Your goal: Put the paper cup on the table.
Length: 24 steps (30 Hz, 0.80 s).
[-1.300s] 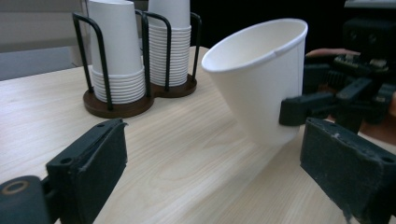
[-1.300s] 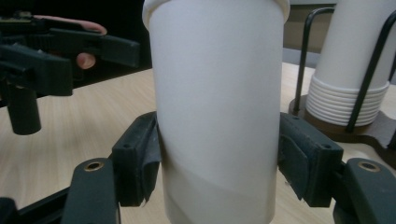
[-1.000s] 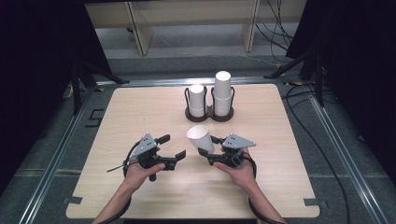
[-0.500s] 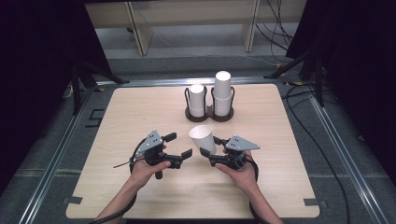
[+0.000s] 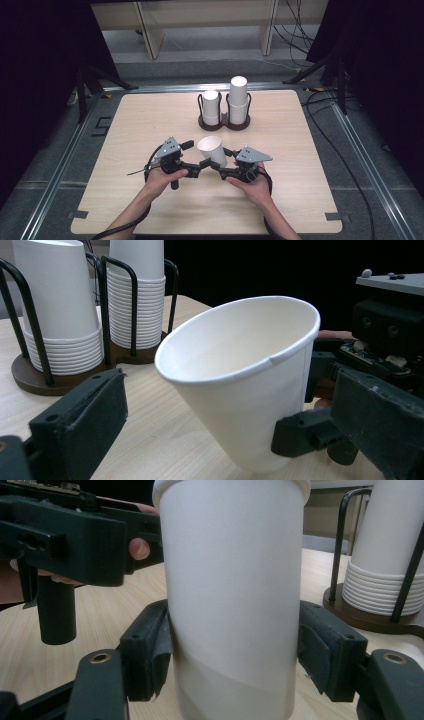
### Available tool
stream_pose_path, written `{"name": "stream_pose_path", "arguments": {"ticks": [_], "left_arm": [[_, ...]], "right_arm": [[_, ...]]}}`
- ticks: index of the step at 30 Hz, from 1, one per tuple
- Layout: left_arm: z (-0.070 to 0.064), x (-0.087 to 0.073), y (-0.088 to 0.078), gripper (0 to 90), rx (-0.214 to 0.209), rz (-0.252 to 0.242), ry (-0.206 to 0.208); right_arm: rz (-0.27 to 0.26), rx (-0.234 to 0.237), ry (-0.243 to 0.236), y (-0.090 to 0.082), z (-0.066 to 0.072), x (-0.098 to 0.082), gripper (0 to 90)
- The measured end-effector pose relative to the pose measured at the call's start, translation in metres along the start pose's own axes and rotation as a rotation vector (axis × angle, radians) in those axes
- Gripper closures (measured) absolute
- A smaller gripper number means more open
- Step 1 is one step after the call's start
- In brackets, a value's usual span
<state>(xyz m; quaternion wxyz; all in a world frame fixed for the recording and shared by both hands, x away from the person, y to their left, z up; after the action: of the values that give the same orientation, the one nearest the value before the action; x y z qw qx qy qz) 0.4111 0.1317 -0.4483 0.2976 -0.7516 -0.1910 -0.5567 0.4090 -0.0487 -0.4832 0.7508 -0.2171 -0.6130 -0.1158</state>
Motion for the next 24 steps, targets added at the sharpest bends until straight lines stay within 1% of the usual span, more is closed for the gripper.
{"name": "stream_pose_path", "arguments": {"ticks": [1, 2, 3, 4, 5, 6, 7, 8, 9, 10, 11, 12, 13, 14, 16, 17, 18, 19, 20, 21, 22, 23, 24], "left_arm": [[0.000, 0.000, 0.001, 0.9, -0.010, -0.007, -0.003], [-0.001, 0.000, 0.002, 0.7, -0.002, 0.004, -0.009], [-0.001, 0.000, 0.003, 0.6, -0.004, 0.006, -0.007], [-0.001, 0.000, 0.006, 0.5, -0.016, -0.007, -0.008], [-0.001, 0.001, 0.005, 0.0, -0.001, 0.012, -0.001], [0.000, 0.001, 0.005, 0.0, -0.003, 0.017, 0.001], [-0.001, 0.001, 0.007, 0.0, -0.011, 0.002, -0.009], [-0.001, 0.001, 0.007, 0.0, -0.002, 0.016, -0.005], [0.000, 0.001, 0.008, 0.0, -0.003, 0.016, -0.006], [0.000, 0.002, 0.008, 0.0, -0.005, 0.020, -0.009], [-0.001, 0.002, 0.010, 0.0, -0.015, 0.007, -0.019], [-0.001, 0.002, 0.010, 0.0, -0.012, 0.013, -0.018], [0.000, 0.002, 0.010, 0.0, -0.005, 0.023, -0.017], [0.000, 0.002, 0.011, 0.0, -0.007, 0.022, -0.020], [0.000, 0.002, 0.011, 0.0, -0.007, 0.027, -0.023], [0.000, 0.002, 0.013, 0.0, -0.021, 0.011, -0.028], [0.000, 0.002, 0.013, 0.0, -0.010, 0.025, -0.025], [0.000, 0.002, 0.013, 0.0, -0.011, 0.026, -0.029], [0.000, 0.001, 0.014, 0.1, -0.013, 0.027, -0.031], [0.000, 0.001, 0.015, 0.2, -0.025, 0.019, -0.031], [0.000, 0.001, 0.015, 0.6, -0.016, 0.029, -0.035], [0.000, 0.000, 0.015, 0.9, -0.019, 0.034, -0.031], [0.000, 0.000, 0.017, 1.7, -0.029, 0.028, -0.036]], "right_arm": [[0.000, -0.010, -0.002, 0.000, 0.001, 0.000, 34.6], [-0.002, -0.015, -0.004, 0.000, 0.001, 0.000, 34.6], [0.000, -0.011, -0.007, 0.001, 0.001, 0.000, 34.6], [0.001, 0.002, 0.000, 0.002, 0.001, 0.000, 34.7], [0.005, 0.005, 0.002, 0.002, 0.002, 0.000, 34.7], [0.006, -0.003, 0.032, 0.002, 0.004, -0.001, 34.7], [0.015, 0.000, 0.029, 0.002, 0.004, -0.001, 34.7], [0.009, -0.001, -0.008, 0.003, 0.002, 0.000, 34.6], [0.003, -0.008, -0.015, 0.003, 0.001, 0.000, 34.7], [0.007, -0.002, -0.013, 0.003, 0.002, 0.000, 34.6], [0.008, -0.012, -0.026, 0.003, 0.001, 0.000, 34.7], [-0.002, -0.003, -0.013, 0.004, 0.002, 0.000, 34.7], [0.004, 0.004, -0.008, 0.005, 0.003, 0.000, 34.7], [0.005, 0.006, -0.010, 0.005, 0.003, 0.001, 34.7], [0.019, -0.006, -0.021, 0.004, 0.003, 0.001, 34.6], [0.023, -0.007, -0.019, 0.004, 0.003, 0.000, 34.6], [0.003, -0.019, -0.058, 0.005, 0.001, 0.001, 34.7], [-0.008, -0.009, -0.055, 0.006, 0.001, 0.001, 34.6], [0.005, 0.007, -0.010, 0.007, 0.004, 0.000, 34.7], [0.007, 0.005, -0.020, 0.007, 0.004, 0.000, 34.6], [0.012, 0.006, -0.015, 0.007, 0.004, 0.000, 34.6], [0.012, 0.011, -0.011, 0.007, 0.005, 0.000, 34.6], [0.013, 0.008, -0.013, 0.007, 0.005, 0.000, 34.6]]}}
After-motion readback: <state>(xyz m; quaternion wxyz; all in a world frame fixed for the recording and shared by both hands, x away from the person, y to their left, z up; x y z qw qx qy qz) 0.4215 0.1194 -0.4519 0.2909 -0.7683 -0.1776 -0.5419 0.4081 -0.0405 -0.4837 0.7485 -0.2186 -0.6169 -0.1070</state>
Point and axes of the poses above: each handheld gripper's, and its own axes: y roughly forward along the jaws, x roughly out of its top, z roughly to its left, the point moved 4 cm from there along y, roughly forward along the jaws, and after that the axes turned 4 degrees about x, right-handed, at the moved point
